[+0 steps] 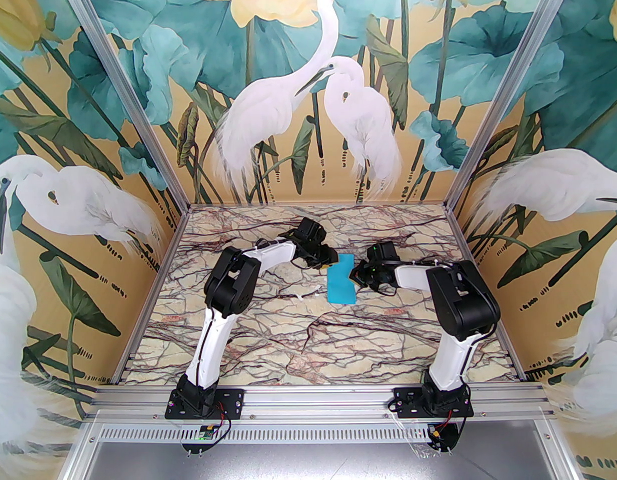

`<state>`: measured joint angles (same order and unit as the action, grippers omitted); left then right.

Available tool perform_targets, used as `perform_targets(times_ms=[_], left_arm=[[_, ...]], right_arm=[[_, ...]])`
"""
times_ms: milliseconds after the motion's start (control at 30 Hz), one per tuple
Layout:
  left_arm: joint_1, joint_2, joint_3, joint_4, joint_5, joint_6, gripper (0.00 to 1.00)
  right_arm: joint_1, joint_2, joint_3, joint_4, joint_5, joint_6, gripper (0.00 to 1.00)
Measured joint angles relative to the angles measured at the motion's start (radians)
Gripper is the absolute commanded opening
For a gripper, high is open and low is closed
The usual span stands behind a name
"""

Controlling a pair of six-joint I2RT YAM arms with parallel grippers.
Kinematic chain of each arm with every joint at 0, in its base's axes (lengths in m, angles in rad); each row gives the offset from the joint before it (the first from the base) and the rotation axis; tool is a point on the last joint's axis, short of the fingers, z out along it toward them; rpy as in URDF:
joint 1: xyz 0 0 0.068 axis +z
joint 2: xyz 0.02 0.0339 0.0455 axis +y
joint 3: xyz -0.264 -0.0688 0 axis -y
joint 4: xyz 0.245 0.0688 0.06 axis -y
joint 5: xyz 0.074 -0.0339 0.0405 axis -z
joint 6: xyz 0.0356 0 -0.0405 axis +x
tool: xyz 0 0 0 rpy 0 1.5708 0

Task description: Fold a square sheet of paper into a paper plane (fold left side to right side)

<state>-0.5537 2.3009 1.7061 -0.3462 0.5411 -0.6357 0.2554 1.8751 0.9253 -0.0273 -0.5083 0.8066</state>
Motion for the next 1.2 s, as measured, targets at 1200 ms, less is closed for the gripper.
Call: perform_targets(times_ms=[1200], left_arm=[[-0.003,-0.010,-0.080,0.035,0.013,0.000,0.17]], right_arm=[[0.164,-0.068,0.027,0.074,-0.005,0.170,0.00]])
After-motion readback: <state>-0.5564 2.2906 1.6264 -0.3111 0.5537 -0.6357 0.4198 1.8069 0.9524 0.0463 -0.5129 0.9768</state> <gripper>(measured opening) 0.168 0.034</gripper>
